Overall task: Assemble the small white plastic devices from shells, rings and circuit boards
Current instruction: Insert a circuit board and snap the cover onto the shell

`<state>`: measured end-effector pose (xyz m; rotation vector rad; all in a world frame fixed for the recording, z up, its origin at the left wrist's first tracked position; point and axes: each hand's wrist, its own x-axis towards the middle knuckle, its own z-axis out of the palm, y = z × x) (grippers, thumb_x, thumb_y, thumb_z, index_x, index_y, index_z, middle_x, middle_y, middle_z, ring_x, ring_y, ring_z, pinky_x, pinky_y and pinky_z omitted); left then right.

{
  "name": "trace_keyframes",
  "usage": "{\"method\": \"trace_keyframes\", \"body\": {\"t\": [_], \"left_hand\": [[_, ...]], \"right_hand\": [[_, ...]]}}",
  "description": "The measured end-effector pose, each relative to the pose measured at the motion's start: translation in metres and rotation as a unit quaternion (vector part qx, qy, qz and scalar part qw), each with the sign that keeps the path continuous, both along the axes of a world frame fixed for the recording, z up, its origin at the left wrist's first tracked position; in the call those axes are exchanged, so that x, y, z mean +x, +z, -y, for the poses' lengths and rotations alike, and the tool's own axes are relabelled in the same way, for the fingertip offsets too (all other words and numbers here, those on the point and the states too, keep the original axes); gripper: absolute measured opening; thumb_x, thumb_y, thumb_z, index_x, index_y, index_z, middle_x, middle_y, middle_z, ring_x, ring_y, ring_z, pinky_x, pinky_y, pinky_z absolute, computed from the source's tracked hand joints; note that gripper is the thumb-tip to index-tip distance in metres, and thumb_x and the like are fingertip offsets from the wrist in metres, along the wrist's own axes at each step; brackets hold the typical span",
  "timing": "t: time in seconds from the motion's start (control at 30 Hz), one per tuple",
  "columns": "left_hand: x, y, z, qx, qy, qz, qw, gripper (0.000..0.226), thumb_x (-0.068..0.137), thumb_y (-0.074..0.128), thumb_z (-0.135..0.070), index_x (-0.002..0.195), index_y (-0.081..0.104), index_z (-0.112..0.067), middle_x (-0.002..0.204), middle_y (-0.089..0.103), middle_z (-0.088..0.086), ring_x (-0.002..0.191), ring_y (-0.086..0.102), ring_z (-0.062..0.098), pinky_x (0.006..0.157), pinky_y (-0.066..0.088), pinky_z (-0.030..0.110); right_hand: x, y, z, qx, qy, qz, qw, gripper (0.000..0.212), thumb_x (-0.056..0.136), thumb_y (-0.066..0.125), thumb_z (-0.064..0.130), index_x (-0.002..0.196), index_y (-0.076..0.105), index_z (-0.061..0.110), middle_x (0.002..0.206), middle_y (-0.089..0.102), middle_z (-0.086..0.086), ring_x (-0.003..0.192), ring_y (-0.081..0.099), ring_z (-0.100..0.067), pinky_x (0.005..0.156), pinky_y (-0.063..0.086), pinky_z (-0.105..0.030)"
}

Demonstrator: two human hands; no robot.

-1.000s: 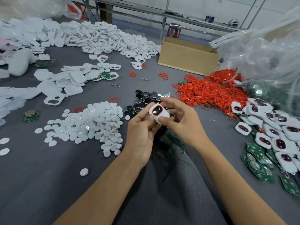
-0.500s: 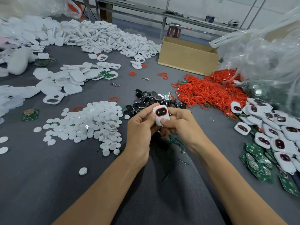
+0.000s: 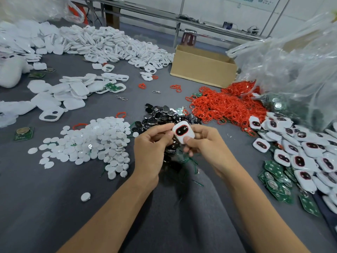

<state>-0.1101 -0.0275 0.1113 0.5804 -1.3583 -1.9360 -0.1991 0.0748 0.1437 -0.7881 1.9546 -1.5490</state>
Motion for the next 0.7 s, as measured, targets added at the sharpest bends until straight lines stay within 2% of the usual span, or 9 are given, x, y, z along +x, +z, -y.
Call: {"method": "trace_keyframes", "body": {"t": [0.13, 0.27, 0.3, 0.37, 0.4, 0.47, 0.57, 0.63, 0.7], "left_hand": [[0.0, -0.002, -0.001, -0.009, 0.003, 0.015, 1.0, 0.026, 0.085, 0.067, 0.004, 0.09, 0.077, -0.02, 0.073, 0.07, -0.01, 0.068, 0.064, 0.005, 0.079, 0.059, 0.032], [-0.001, -0.002, 0.0, -0.004, 0.003, 0.011, 1.0, 0.024, 0.086, 0.067, 0.004, 0.089, 0.076, -0.018, 0.07, 0.069, -0.009, 0.068, 0.064, 0.007, 0.069, 0.059, 0.023], [-0.002, -0.002, 0.0, -0.005, 0.001, 0.012, 1.0, 0.024, 0.086, 0.066, 0.004, 0.088, 0.076, -0.018, 0.069, 0.069, -0.009, 0.069, 0.063, 0.007, 0.066, 0.058, 0.021], [-0.002, -0.002, -0.001, -0.006, -0.002, 0.016, 1.0, 0.023, 0.086, 0.066, 0.003, 0.087, 0.076, -0.018, 0.069, 0.068, -0.009, 0.069, 0.063, 0.007, 0.064, 0.056, 0.019], [-0.002, -0.002, -0.001, -0.006, -0.002, 0.017, 1.0, 0.023, 0.087, 0.066, 0.003, 0.087, 0.076, -0.018, 0.069, 0.069, -0.009, 0.068, 0.063, 0.006, 0.063, 0.056, 0.018], [-0.001, -0.002, 0.0, -0.006, 0.002, 0.019, 1.0, 0.022, 0.087, 0.066, 0.001, 0.087, 0.076, -0.019, 0.069, 0.069, -0.007, 0.068, 0.064, 0.007, 0.063, 0.056, 0.019], [-0.002, -0.002, -0.001, -0.008, 0.006, 0.027, 1.0, 0.02, 0.088, 0.066, -0.001, 0.087, 0.076, -0.018, 0.069, 0.07, -0.006, 0.067, 0.064, 0.008, 0.063, 0.056, 0.019], [-0.002, -0.001, -0.001, -0.018, 0.007, 0.033, 0.999, 0.02, 0.088, 0.065, -0.001, 0.087, 0.076, -0.017, 0.067, 0.069, -0.006, 0.065, 0.064, 0.008, 0.062, 0.056, 0.02], [-0.001, 0.0, -0.004, -0.046, 0.014, 0.039, 0.998, 0.02, 0.088, 0.065, 0.0, 0.086, 0.075, -0.018, 0.066, 0.069, -0.007, 0.064, 0.065, 0.007, 0.062, 0.057, 0.023]], "right_hand": [[-0.025, 0.012, -0.048, -0.021, -0.119, -0.032, 0.992, 0.015, 0.091, 0.051, -0.009, 0.098, 0.063, -0.003, 0.077, 0.06, -0.017, 0.05, 0.054, -0.007, 0.047, 0.044, -0.017], [-0.067, 0.024, -0.114, -0.03, -0.32, -0.039, 0.946, 0.009, 0.09, 0.055, -0.007, 0.089, 0.062, -0.001, 0.067, 0.061, -0.009, 0.046, 0.056, -0.006, 0.048, 0.048, -0.015], [-0.078, 0.025, -0.127, -0.034, -0.363, -0.036, 0.93, 0.01, 0.089, 0.055, -0.008, 0.095, 0.061, -0.003, 0.073, 0.062, -0.012, 0.049, 0.06, -0.008, 0.052, 0.051, -0.015], [-0.094, 0.025, -0.145, -0.005, -0.432, -0.047, 0.901, 0.046, 0.085, 0.06, -0.009, 0.129, 0.048, -0.003, 0.113, 0.059, -0.021, 0.078, 0.067, -0.017, 0.072, 0.053, -0.02], [-0.098, 0.024, -0.151, 0.04, -0.45, -0.074, 0.889, 0.064, 0.084, 0.063, -0.007, 0.141, 0.037, 0.003, 0.135, 0.05, -0.018, 0.097, 0.064, -0.021, 0.082, 0.049, -0.024], [-0.095, 0.018, -0.151, 0.108, -0.46, -0.159, 0.867, 0.072, 0.083, 0.066, -0.004, 0.145, 0.035, 0.013, 0.147, 0.04, -0.011, 0.104, 0.06, -0.022, 0.085, 0.048, -0.026], [-0.078, 0.005, -0.131, 0.118, -0.419, -0.251, 0.865, 0.049, 0.083, 0.062, 0.0, 0.127, 0.057, 0.02, 0.122, 0.061, -0.011, 0.083, 0.067, -0.018, 0.068, 0.055, -0.026], [-0.067, -0.002, -0.109, 0.105, -0.376, -0.283, 0.876, 0.038, 0.083, 0.06, 0.0, 0.115, 0.065, 0.019, 0.104, 0.069, -0.009, 0.081, 0.067, -0.019, 0.073, 0.055, -0.033], [-0.052, -0.009, -0.083, 0.09, -0.338, -0.328, 0.877, 0.031, 0.083, 0.06, -0.002, 0.107, 0.069, 0.016, 0.093, 0.069, -0.004, 0.078, 0.064, -0.013, 0.074, 0.05, -0.024]]}}
